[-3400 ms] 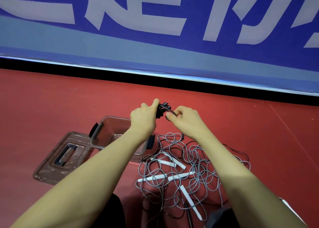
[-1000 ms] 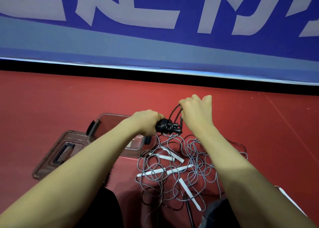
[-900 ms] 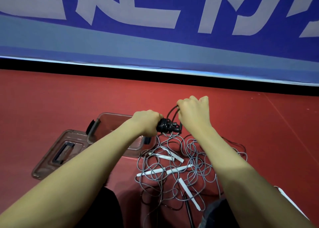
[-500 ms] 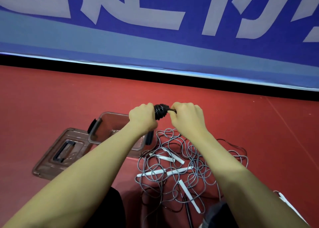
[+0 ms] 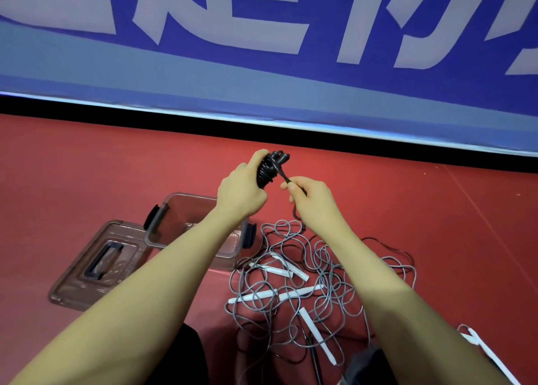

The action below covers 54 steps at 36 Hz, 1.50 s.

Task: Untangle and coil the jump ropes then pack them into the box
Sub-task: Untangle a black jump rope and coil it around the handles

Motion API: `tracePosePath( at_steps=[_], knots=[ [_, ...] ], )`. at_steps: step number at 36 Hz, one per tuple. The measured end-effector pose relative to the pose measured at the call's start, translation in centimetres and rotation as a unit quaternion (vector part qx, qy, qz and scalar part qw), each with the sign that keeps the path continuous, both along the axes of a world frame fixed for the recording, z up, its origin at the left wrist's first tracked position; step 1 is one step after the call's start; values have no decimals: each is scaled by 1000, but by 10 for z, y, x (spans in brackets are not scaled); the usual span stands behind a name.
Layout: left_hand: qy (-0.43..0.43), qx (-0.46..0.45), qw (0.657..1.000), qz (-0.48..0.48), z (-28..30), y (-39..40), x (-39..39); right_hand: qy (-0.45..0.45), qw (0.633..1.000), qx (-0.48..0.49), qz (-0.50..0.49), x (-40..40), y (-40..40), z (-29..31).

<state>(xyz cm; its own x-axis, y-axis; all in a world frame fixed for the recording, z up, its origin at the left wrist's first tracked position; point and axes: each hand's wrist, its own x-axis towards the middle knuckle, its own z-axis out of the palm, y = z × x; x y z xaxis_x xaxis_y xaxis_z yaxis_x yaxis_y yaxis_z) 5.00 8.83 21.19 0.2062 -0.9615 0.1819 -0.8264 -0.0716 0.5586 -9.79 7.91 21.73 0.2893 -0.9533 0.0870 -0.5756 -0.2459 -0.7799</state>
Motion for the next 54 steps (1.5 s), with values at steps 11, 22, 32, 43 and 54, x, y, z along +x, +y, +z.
tracePosePath(
  at_steps=[11, 22, 32, 43, 54],
  knots=[
    [355, 27, 925, -132, 4, 4, -13, -227, 971, 51, -47, -8, -6, 2],
    [246, -79, 954, -152, 8, 3, -14, -334, 937, 85, -58, -9, -12, 2],
    [204, -48, 969, -130, 1, 5, -25, -355, 929, 79, -72, -4, -3, 15],
    [312, -56, 939, -130, 13, 15, -33, -380, 920, 66, -72, -8, -7, 14],
    [384, -74, 920, -36, 20, 10, -34, -397, 913, 91, -24, -9, -7, 6]
  ],
)
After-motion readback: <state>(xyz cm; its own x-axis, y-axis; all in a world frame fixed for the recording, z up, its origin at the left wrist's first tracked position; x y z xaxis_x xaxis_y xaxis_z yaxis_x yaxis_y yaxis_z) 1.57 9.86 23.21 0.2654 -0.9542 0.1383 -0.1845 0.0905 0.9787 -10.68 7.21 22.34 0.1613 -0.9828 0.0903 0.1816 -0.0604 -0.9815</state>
